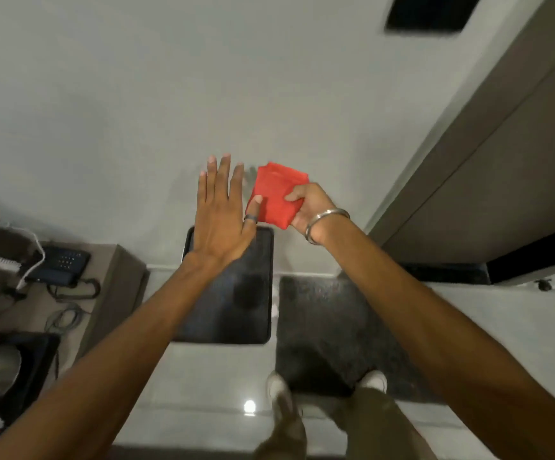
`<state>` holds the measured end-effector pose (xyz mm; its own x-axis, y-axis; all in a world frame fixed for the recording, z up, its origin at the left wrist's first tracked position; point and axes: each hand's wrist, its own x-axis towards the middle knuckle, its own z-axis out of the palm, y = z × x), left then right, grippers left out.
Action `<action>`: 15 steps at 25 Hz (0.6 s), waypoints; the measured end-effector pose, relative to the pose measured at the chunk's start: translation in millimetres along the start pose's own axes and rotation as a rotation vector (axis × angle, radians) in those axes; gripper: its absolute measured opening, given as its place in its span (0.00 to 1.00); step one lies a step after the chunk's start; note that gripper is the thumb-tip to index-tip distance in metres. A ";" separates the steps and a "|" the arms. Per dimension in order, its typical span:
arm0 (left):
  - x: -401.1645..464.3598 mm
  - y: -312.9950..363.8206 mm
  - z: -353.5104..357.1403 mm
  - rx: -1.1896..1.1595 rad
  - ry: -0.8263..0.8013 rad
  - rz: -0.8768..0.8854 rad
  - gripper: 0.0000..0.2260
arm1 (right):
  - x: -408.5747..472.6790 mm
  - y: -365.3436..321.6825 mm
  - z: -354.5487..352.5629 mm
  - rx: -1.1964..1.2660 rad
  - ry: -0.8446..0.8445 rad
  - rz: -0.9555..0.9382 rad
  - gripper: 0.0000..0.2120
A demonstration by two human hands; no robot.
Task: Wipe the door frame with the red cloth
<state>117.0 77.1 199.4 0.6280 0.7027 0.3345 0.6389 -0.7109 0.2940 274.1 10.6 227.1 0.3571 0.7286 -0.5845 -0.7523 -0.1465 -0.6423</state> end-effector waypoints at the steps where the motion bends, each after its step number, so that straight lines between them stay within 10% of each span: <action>1: 26.3 17.3 -18.0 -0.002 0.061 0.069 0.29 | -20.2 -28.6 2.1 0.102 0.008 -0.083 0.24; 6: 131.2 126.6 -106.7 -0.042 0.384 0.409 0.30 | -114.4 -137.0 -0.4 0.351 0.201 -0.524 0.14; 10: 186.1 210.2 -158.0 -0.062 0.551 0.572 0.30 | -167.9 -216.5 -12.2 0.376 0.452 -1.182 0.25; 15: 245.2 272.0 -189.1 -0.002 0.668 0.653 0.30 | -168.1 -314.5 -62.3 -0.458 0.786 -1.953 0.33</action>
<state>360.8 50.5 530.7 0.4759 0.0015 0.8795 0.2478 -0.9597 -0.1324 485.1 -107.5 496.4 0.4909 -0.2254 0.8416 0.8686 0.0524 -0.4927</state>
